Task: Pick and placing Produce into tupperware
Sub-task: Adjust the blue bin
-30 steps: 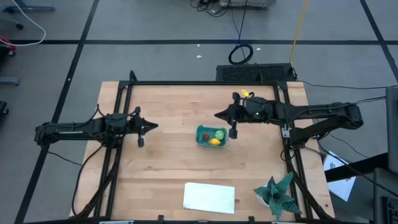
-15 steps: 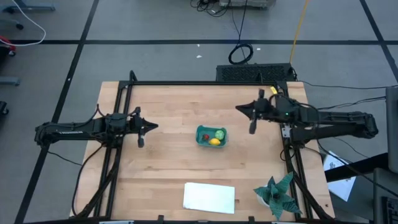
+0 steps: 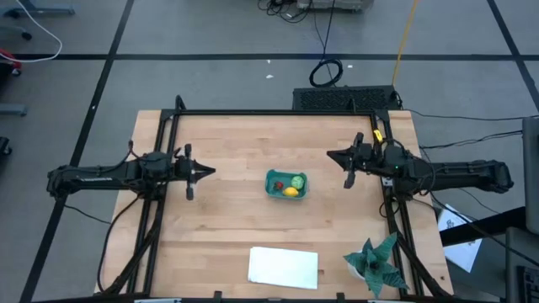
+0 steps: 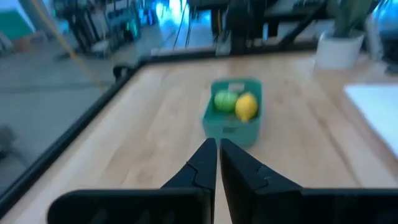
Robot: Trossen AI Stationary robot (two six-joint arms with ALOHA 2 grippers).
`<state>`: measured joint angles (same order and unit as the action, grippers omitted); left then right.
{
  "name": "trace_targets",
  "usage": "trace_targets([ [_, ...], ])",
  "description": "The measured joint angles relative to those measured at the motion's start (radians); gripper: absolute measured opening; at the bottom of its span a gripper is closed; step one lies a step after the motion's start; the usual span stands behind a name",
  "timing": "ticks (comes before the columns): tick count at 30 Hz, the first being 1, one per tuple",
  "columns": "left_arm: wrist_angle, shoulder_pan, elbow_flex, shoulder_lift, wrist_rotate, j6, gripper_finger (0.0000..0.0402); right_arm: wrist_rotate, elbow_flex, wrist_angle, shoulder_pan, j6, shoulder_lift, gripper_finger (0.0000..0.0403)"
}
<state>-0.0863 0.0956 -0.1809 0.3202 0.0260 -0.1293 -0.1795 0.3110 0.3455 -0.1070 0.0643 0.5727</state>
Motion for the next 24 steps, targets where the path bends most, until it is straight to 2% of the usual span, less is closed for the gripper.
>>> trace_targets([
  [5, 0.271, 0.0, 0.1, 0.0, -0.025, -0.03, 0.0026, 0.0, -0.101, 0.071, 0.004, 0.011, -0.024, 0.0],
  [8, 0.42, 0.0, 0.172, 0.0, 0.004, -0.042, 0.0026, 0.0, -0.137, 0.119, 0.004, 0.005, -0.024, 0.0],
  [16, 0.428, 0.028, 0.171, 0.0, 0.027, -0.067, 0.0026, 0.0, -0.196, 0.147, 0.002, -0.032, -0.027, 0.0],
  [24, 0.466, 0.087, 0.171, 0.0, 0.027, -0.122, 0.0026, 0.001, -0.291, 0.284, 0.002, -0.046, -0.03, 0.0],
])
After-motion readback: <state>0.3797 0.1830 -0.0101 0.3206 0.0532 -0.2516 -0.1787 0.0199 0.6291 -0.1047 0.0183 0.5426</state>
